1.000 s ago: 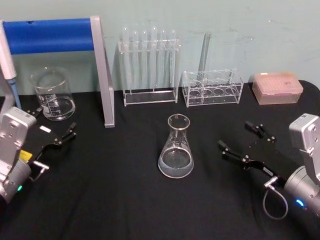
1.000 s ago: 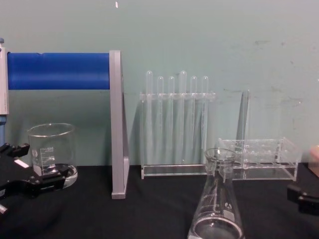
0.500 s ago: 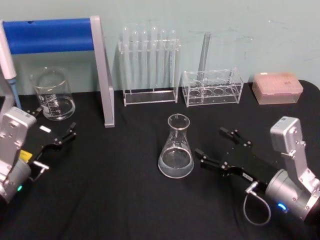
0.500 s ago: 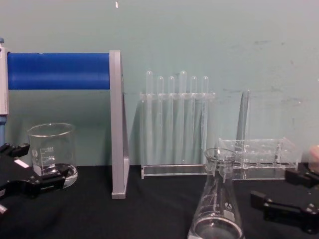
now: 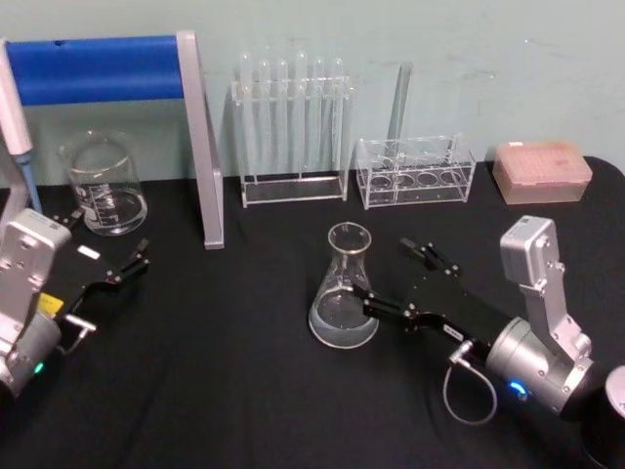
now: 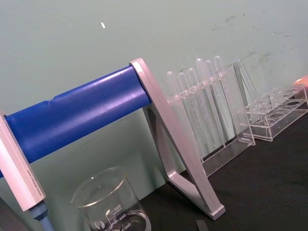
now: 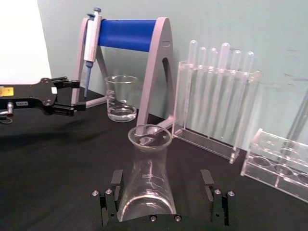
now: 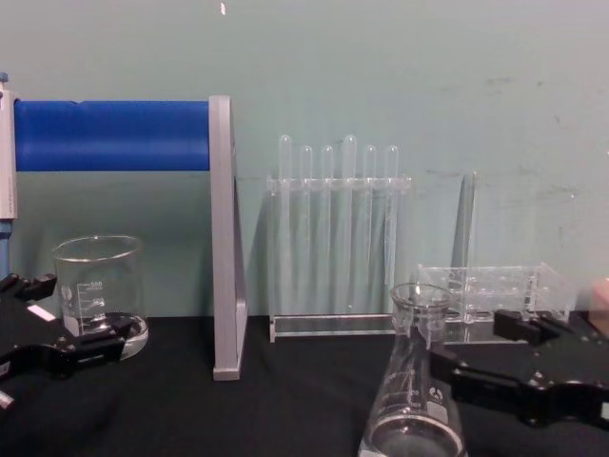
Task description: Grasp the erlenmeyer flask with one hand, shake it three times, then place it back.
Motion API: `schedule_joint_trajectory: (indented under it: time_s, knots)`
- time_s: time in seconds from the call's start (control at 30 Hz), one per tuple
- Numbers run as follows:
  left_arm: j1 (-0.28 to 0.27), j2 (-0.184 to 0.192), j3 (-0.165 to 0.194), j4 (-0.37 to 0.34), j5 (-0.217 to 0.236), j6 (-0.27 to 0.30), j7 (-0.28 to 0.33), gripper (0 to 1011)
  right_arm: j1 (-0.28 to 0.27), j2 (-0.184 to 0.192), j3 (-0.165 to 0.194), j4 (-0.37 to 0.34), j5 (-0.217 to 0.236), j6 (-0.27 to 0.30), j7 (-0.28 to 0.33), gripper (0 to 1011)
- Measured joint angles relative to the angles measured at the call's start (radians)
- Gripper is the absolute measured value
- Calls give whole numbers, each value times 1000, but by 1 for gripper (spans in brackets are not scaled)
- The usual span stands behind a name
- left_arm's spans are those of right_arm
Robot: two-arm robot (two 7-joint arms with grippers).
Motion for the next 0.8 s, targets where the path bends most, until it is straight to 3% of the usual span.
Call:
schedule_joint_trajectory:
  time_s: [0.8]
  knots:
    - [0,0,0,0,0,0,0,1001,105,-116,-14,120,-60,13,64,1000]
